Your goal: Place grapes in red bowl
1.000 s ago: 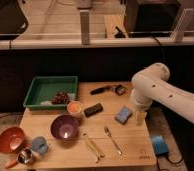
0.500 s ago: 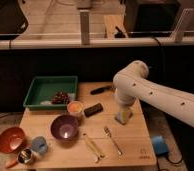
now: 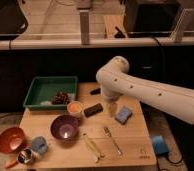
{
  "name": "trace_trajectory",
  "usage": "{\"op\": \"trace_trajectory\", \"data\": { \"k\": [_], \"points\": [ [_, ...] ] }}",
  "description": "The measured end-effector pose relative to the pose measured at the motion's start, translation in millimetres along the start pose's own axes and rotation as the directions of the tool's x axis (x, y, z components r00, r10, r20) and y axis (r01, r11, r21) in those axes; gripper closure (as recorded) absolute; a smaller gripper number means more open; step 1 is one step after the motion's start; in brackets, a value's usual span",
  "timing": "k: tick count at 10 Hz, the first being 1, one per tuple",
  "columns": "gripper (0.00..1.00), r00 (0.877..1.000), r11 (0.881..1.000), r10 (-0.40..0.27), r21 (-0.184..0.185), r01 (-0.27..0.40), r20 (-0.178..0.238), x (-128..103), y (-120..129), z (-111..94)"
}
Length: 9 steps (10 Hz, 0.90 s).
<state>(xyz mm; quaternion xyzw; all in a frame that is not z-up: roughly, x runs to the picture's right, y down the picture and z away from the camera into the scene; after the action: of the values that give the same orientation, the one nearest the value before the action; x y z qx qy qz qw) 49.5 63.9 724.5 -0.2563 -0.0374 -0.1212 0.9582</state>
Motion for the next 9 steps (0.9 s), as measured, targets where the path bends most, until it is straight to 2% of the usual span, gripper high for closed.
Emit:
{"op": "trace_trajectory", "data": {
  "k": [5, 7, 9],
  "points": [
    [0.2, 1.0, 1.0, -0.03, 0.006, 0.03, -0.006, -30.8, -27.8, 5.7],
    [0.2, 0.999, 0.999, -0.045, 0.01, 0.045, -0.001, -59.9, -44.9, 6.2],
    [0.2, 0.999, 0.999, -0.049, 0.009, 0.049, -0.003, -71.4, -55.9, 6.4]
  ]
}}
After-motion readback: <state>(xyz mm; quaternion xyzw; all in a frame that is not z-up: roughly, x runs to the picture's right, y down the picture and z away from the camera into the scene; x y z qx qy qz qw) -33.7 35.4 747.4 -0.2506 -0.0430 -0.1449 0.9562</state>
